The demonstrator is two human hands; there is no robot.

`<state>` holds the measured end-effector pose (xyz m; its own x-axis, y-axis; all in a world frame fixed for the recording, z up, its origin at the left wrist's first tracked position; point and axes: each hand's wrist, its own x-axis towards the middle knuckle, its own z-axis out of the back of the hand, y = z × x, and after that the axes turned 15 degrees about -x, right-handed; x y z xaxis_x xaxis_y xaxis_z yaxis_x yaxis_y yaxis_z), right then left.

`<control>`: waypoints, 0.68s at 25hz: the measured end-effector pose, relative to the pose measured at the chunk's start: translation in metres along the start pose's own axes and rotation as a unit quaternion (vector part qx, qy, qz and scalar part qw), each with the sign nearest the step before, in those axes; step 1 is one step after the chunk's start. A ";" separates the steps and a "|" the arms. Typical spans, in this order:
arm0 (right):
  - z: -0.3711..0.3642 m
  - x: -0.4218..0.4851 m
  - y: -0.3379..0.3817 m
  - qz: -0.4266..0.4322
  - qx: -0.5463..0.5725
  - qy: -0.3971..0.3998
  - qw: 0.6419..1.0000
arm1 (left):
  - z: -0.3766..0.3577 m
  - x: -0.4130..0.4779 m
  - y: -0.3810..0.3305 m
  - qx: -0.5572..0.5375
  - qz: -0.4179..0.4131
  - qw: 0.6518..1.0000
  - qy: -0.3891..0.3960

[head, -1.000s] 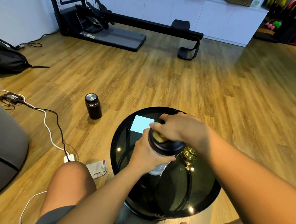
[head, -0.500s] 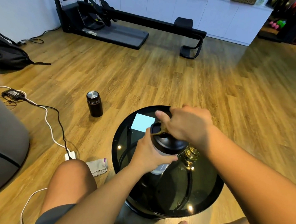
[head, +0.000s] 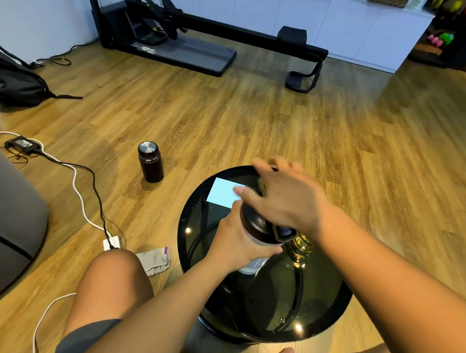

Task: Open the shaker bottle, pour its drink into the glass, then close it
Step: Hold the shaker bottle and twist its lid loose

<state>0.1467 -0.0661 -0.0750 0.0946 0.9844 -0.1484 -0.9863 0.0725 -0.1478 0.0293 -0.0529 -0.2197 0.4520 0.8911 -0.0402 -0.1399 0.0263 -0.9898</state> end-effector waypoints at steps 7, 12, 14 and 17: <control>0.007 -0.007 0.001 0.111 -0.040 0.104 0.988 | 0.000 0.003 0.008 0.006 -0.009 1.000 0.001; -0.012 -0.029 0.021 0.245 -0.012 0.005 0.969 | 0.000 0.000 0.021 -0.049 -0.042 0.998 0.027; -0.009 -0.023 0.015 0.181 0.067 -0.065 0.979 | -0.001 0.001 0.012 -0.027 -0.058 0.998 0.013; 0.001 -0.007 0.005 -0.040 -0.076 -0.033 0.996 | -0.002 0.000 0.002 0.011 -0.006 1.000 -0.012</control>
<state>0.1411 -0.0729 -0.0741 0.1582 0.9852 -0.0657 -0.9435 0.1312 -0.3044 0.0311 -0.0534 -0.2222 0.4324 0.9013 -0.0255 -0.1541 0.0461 -0.9870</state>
